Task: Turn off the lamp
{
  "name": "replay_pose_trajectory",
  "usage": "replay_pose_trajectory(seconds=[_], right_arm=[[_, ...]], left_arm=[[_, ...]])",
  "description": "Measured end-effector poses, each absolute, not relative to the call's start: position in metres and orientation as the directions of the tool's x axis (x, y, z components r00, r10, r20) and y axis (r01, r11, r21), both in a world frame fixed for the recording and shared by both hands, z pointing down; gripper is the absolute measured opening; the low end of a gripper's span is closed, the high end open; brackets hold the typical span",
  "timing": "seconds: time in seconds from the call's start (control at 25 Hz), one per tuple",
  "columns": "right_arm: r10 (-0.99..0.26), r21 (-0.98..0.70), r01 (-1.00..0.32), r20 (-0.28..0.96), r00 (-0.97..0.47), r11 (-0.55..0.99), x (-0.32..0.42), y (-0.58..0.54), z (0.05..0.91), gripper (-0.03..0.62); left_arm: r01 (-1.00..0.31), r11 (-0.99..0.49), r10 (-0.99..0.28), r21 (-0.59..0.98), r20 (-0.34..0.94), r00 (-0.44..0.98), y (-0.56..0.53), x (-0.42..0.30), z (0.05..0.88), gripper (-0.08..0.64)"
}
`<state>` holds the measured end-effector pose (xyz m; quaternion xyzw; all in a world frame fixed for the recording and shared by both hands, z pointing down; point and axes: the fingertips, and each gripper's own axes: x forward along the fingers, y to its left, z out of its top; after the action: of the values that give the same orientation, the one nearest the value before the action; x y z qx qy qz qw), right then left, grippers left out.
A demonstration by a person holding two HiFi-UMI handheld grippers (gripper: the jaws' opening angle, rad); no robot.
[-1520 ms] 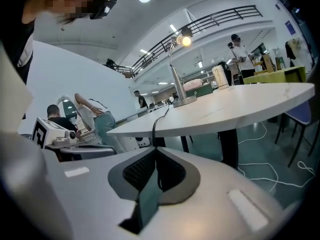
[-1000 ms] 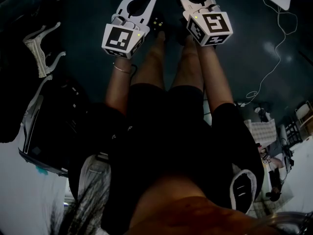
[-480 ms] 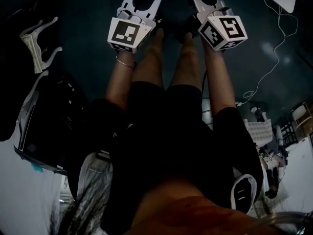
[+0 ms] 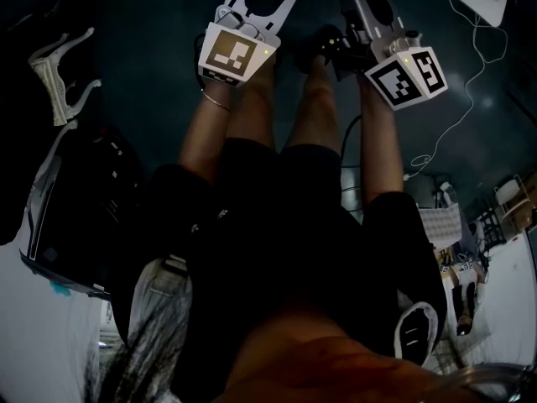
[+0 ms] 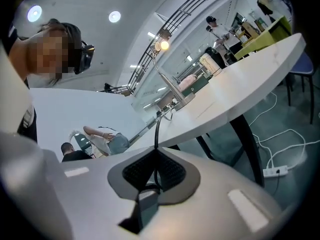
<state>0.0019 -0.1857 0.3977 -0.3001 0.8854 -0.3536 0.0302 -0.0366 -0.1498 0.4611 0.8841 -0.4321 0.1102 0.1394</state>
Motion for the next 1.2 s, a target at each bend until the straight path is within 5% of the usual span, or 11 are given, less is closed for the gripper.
replay_pose_trajectory(seconds=[0.12,0.56,1.2], right_arm=[[-0.557,-0.673,-0.489,0.137,-0.819,0.555,0.001,-0.187,0.392,0.011],[-0.543,-0.793,-0.358,0.041,-0.839,0.493,0.005,-0.178,0.371,0.011],[-0.559,-0.764,-0.387,0.04,-0.828,0.517,0.013,-0.172,0.372,0.012]], left_arm=[[-0.768,-0.626,-0.702,0.137,0.331,0.631,-0.15,-0.027,0.465,0.08],[-0.721,-0.69,-0.673,0.062,0.311,0.671,-0.155,0.001,0.458,0.08],[-0.671,-0.739,-0.652,-0.053,0.305,0.694,-0.143,0.021,0.44,0.023]])
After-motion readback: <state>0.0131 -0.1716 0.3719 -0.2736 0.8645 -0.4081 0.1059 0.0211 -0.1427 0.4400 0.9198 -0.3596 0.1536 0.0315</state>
